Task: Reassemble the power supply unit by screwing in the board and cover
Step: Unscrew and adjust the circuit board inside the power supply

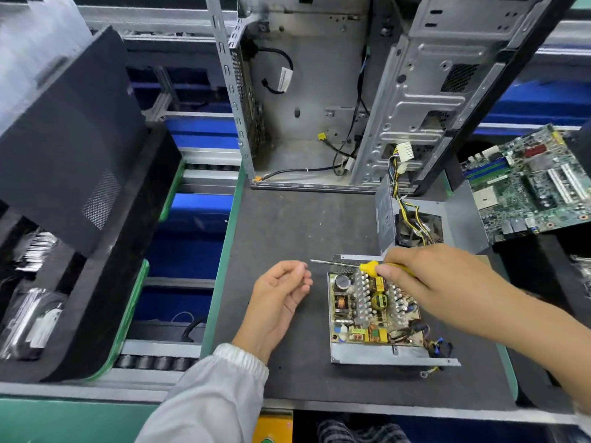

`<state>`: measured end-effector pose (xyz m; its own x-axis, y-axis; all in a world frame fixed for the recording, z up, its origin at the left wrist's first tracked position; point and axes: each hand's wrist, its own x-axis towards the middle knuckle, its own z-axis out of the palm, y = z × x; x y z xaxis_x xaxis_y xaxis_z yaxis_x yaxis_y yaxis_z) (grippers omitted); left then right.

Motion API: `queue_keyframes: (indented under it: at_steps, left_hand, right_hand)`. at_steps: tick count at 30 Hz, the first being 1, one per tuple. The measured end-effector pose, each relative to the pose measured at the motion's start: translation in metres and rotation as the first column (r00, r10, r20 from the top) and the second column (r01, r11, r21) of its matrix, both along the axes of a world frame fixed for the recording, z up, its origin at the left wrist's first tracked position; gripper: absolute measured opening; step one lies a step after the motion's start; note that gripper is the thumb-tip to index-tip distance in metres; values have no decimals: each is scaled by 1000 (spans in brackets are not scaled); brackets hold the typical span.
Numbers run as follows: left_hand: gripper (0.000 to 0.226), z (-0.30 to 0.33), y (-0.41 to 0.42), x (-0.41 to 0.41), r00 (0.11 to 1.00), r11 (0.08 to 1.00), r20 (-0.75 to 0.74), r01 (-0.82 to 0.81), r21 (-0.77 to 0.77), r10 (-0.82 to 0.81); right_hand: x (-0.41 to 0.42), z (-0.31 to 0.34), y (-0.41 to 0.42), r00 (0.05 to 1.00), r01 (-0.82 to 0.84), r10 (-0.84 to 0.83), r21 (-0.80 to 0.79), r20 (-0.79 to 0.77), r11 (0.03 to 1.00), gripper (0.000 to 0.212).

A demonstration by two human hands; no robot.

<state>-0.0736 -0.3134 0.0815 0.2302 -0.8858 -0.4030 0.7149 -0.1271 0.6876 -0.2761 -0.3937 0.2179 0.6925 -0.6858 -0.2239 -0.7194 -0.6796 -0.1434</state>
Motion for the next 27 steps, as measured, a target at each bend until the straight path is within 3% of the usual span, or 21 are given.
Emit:
queue_keyframes:
  at_steps: [3, 13, 27]
  left_hand:
    - [16, 1, -6, -2, 996, 999, -88, -35, -19, 33]
    - [17, 6, -18, -1, 996, 1000, -85, -14, -18, 13]
    - [17, 8, -22, -7, 957, 997, -278, -79, 3, 77]
  right_hand:
    - [2, 1, -8, 1000, -25, 25, -13, -15, 1000, 47]
    - [5, 5, -23, 996, -84, 84, 7, 3, 996, 43]
    - [2, 2, -30, 994, -105, 105, 5, 37, 994, 42]
